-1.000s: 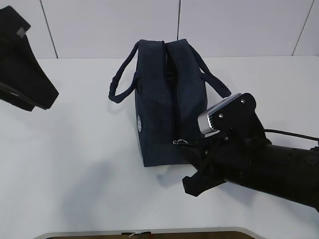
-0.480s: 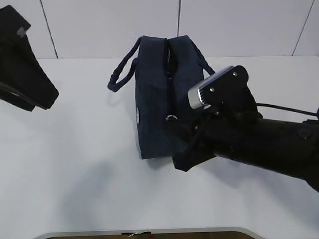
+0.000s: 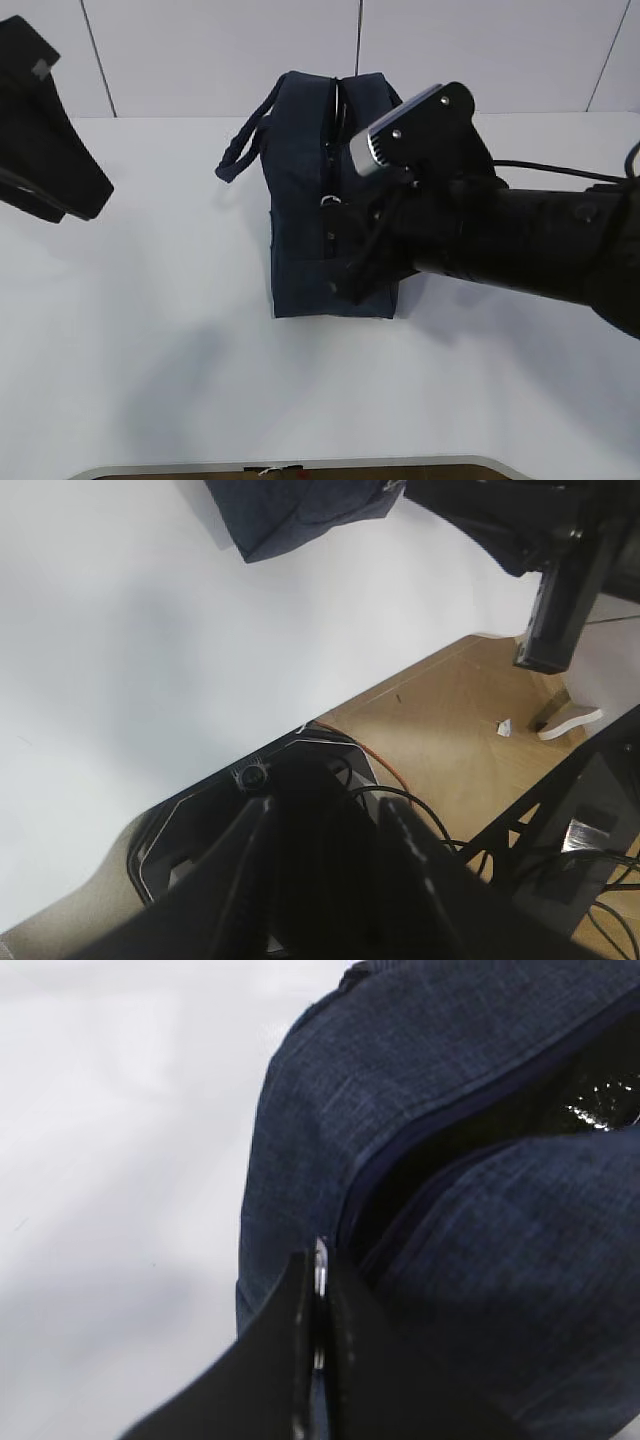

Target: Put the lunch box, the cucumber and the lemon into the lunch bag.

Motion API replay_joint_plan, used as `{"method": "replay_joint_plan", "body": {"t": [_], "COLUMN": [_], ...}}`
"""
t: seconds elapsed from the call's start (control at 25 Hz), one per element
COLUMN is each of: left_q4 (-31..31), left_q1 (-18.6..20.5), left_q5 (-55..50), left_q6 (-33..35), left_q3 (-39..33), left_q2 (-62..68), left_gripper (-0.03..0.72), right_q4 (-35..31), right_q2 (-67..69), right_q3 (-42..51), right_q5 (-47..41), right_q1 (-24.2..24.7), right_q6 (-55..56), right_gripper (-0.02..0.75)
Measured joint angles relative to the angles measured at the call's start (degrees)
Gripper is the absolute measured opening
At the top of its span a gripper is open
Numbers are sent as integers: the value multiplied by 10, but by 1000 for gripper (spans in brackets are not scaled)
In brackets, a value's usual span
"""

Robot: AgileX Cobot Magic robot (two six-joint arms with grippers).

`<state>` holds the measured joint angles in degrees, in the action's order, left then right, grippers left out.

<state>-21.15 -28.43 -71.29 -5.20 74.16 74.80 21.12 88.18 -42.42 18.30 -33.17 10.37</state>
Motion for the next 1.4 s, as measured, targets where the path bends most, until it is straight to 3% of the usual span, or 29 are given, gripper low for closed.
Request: {"method": "replay_joint_plan", "body": {"t": [0.8,1.4], "left_q4": [20,18], "left_q1": [0,0], "left_q5": [0,87], "left_q6": [34,73], "left_q3": [0,0], "left_q2": [59,104], "left_gripper": [239,241], "right_q4": [4,4], "right_q2": [-26,-26], "right_q3": [-102,-142], "right_q5": [-115,-167], "right_q1": [0,0], "right_q6": [0,0], "right_gripper": [5,5]}}
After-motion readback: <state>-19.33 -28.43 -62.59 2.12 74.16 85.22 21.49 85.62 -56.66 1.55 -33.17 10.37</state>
